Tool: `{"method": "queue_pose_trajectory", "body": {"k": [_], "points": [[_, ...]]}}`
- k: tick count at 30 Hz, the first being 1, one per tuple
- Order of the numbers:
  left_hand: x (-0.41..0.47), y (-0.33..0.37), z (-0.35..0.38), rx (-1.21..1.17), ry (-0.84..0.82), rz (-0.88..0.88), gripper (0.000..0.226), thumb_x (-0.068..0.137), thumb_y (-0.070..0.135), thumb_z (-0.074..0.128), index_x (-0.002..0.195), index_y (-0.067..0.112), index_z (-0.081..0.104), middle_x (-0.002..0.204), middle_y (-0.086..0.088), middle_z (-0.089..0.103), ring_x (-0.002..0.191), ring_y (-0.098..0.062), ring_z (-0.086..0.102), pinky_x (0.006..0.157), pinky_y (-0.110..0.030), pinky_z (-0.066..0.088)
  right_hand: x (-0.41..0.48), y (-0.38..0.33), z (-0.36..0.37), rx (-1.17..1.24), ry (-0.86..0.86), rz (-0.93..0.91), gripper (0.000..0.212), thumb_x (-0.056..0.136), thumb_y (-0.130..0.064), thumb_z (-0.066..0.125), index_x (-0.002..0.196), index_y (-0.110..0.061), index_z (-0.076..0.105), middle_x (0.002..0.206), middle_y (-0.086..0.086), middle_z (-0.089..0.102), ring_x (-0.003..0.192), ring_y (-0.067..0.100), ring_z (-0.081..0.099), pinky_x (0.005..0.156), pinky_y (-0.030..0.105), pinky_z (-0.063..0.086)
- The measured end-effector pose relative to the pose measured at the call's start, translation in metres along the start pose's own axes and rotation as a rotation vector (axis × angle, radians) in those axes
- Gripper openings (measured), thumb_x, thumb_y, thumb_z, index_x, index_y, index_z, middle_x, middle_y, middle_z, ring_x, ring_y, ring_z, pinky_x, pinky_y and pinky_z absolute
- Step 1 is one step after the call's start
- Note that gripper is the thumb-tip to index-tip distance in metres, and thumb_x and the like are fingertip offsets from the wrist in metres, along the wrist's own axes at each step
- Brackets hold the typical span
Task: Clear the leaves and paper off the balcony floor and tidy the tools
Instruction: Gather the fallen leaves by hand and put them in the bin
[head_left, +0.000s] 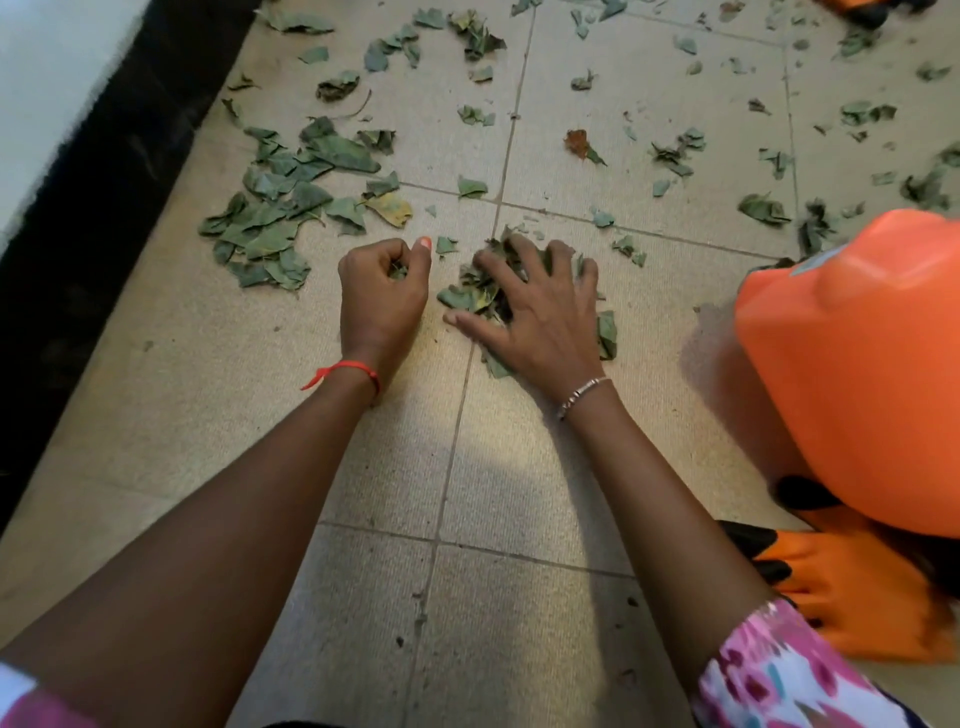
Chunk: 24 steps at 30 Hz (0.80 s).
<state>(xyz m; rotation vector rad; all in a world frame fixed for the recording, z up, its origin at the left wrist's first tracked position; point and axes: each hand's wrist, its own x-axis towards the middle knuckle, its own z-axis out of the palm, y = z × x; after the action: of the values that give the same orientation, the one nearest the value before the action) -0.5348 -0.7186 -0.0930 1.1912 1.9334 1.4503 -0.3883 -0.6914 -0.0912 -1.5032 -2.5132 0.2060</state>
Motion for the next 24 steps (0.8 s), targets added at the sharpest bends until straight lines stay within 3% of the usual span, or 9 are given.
{"method": "queue_pose_trajectory", "body": {"k": [2,5,9,13,15,17,20,22,24], "points": [[0.001,0.000,0.000,-0.002,0.014,0.009,0.054,0.088,0.034,0.050,0.060,-0.012,0.048,0.058,-0.030,0.047,0.054,-0.019,0.035,0.054,-0.042,0.036,0.004,-0.009,0.005,-0.086,0.137,-0.051,0.050,0.083,-0.061,0.044,0.108,-0.022,0.062,0.113,0.007,0.060,0.103,0.033,0.054,0.080,0.046,0.044],[0.001,-0.001,0.000,-0.012,0.021,0.021,0.052,0.087,0.032,0.050,0.059,-0.012,0.048,0.056,-0.029,0.046,0.054,-0.019,0.035,0.055,-0.037,0.034,-0.001,-0.013,0.010,-0.110,0.297,-0.061,0.031,0.078,-0.044,0.064,0.087,-0.014,0.064,0.080,0.006,0.063,0.070,0.030,0.061,0.049,0.025,0.034],[0.001,-0.003,0.000,-0.054,0.006,0.023,0.045,0.088,0.028,0.052,0.055,-0.001,0.046,0.054,-0.014,0.042,0.055,-0.019,0.035,0.056,-0.028,0.032,-0.012,-0.014,0.013,-0.058,0.331,-0.028,0.033,0.061,-0.030,0.084,0.073,-0.008,0.063,0.061,0.009,0.060,0.046,0.027,0.055,0.048,0.022,0.026],[-0.004,-0.002,-0.005,-0.171,-0.019,-0.061,0.039,0.090,0.021,0.056,0.052,0.017,0.046,0.051,0.000,0.046,0.051,-0.012,0.038,0.056,-0.026,0.034,-0.023,-0.023,0.000,0.208,0.215,0.108,0.021,0.081,-0.023,0.068,0.078,-0.003,0.063,0.067,0.013,0.061,0.060,0.027,0.057,0.054,0.028,0.031],[-0.012,0.004,-0.011,-0.347,-0.012,-0.185,0.036,0.092,0.021,0.056,0.057,0.018,0.048,0.048,0.007,0.045,0.045,-0.008,0.035,0.047,-0.022,0.030,-0.029,-0.030,-0.010,0.606,0.231,0.293,0.020,0.082,-0.020,0.066,0.065,-0.011,0.062,0.059,0.004,0.055,0.062,0.020,0.050,0.056,0.026,0.033],[-0.030,0.015,-0.013,-0.538,0.028,-0.364,0.033,0.095,0.022,0.054,0.063,0.017,0.049,0.045,0.011,0.043,0.040,-0.004,0.033,0.040,-0.018,0.026,-0.037,-0.045,-0.026,0.962,0.357,0.446,0.036,0.080,-0.011,0.064,0.050,-0.017,0.046,0.048,-0.004,0.038,0.052,0.010,0.035,0.050,0.022,0.026],[-0.070,0.025,-0.005,-0.913,-0.025,-0.703,0.029,0.097,0.028,0.050,0.071,0.015,0.053,0.058,0.005,0.052,0.050,-0.006,0.047,0.048,-0.018,0.040,-0.044,-0.073,-0.040,1.323,0.392,0.586,0.039,0.082,-0.004,0.061,0.050,-0.016,0.042,0.043,-0.009,0.034,0.041,0.001,0.025,0.040,0.017,0.022],[-0.089,0.029,-0.005,-1.181,-0.049,-0.900,0.027,0.096,0.035,0.048,0.087,0.012,0.061,0.081,-0.002,0.061,0.072,-0.014,0.060,0.069,-0.026,0.051,-0.050,-0.087,-0.042,1.384,0.424,0.564,0.035,0.083,-0.003,0.060,0.052,-0.011,0.049,0.045,-0.008,0.042,0.044,0.002,0.033,0.042,0.017,0.028],[-0.100,0.030,-0.011,-1.253,-0.020,-0.956,0.033,0.097,0.036,0.043,0.096,0.009,0.062,0.081,-0.005,0.068,0.070,-0.016,0.067,0.063,-0.023,0.056,-0.055,-0.092,-0.033,1.247,0.438,0.427,0.023,0.081,-0.002,0.062,0.058,-0.001,0.057,0.059,0.002,0.052,0.054,0.005,0.042,0.051,0.018,0.035]]}}
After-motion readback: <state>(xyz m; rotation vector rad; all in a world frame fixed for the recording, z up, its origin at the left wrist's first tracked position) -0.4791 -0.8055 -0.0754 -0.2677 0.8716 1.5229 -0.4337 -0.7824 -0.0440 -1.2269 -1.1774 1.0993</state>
